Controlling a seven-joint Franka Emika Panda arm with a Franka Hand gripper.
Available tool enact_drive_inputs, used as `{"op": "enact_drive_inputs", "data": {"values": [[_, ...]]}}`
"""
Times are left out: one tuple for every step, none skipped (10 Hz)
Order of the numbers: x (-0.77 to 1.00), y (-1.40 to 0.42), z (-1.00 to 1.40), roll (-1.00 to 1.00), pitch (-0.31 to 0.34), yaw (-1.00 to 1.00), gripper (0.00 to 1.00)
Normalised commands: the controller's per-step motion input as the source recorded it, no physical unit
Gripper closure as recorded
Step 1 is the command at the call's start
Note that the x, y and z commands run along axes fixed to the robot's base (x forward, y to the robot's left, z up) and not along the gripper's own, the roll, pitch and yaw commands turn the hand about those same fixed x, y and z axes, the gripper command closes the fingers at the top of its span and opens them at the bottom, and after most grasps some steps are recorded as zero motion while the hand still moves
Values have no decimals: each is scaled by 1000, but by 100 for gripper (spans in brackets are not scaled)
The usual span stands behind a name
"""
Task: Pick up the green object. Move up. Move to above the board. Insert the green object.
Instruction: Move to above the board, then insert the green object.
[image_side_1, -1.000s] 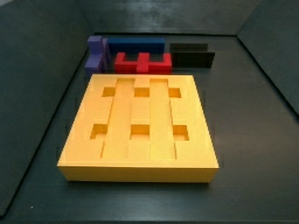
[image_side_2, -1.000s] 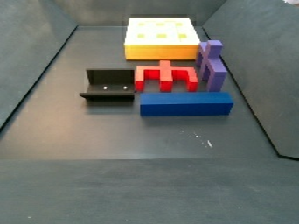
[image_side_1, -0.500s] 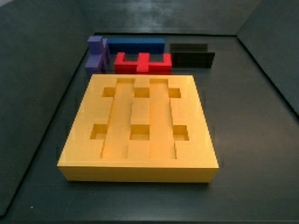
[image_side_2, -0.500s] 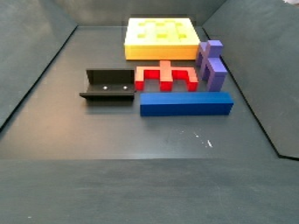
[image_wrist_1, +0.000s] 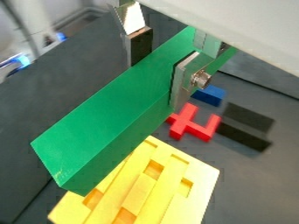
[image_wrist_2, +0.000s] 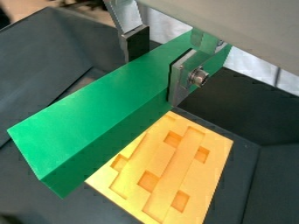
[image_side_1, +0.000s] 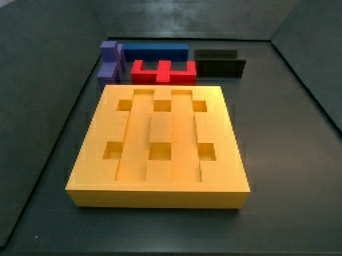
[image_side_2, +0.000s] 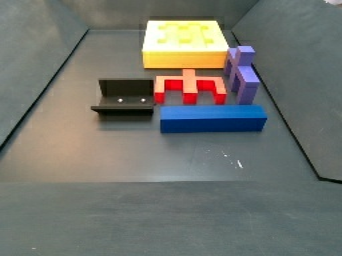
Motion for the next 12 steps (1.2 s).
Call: {"op": "enact_drive_inputs", "data": {"values": [[49, -10, 31, 92, 155, 650, 100], [55, -14, 31, 89, 147, 485, 100], [63, -18, 29, 85, 134, 248, 100], [0, 0, -29, -7, 0, 0, 100], [0, -49, -160, -23, 0, 0, 100], [0, 0, -746, 0, 0, 0, 100], [-166, 0, -1000, 0, -23, 0, 100], [-149, 0, -1000, 0, 0, 0, 100], [0, -143, -1000, -19, -10, 3, 100], [40, -400, -703, -163, -79, 57, 100], [14, -514, -486, -257, -114, 3, 100], [23, -469, -440, -281, -120, 14, 100]]}}
